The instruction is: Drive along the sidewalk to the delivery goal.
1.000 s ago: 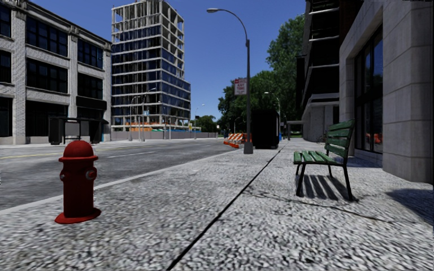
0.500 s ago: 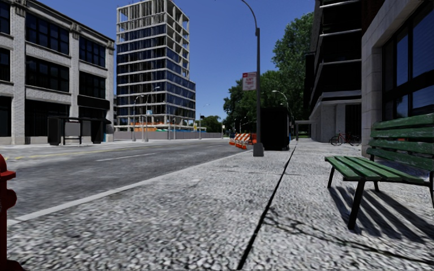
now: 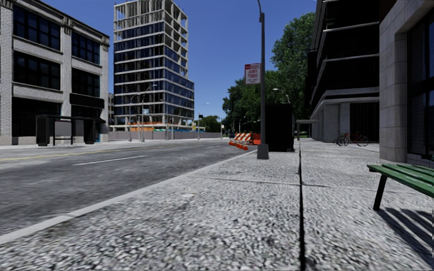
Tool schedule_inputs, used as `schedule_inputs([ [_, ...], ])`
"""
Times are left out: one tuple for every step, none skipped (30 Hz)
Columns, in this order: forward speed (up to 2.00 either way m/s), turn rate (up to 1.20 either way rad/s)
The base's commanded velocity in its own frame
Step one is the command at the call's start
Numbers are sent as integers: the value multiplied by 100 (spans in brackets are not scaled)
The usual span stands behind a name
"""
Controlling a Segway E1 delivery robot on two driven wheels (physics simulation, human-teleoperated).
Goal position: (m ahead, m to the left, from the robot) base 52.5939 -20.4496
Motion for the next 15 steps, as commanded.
schedule_inputs([
  [200,-32],
  [200,-36],
  [200,-38],
  [200,-43],
  [200,-45],
  [200,-45],
  [200,-46],
  [200,-47],
  [200,-47],
  [200,-47],
  [200,-47],
  [200,-47],
  [200,-47],
  [200,-48],
  [200,-51],
])
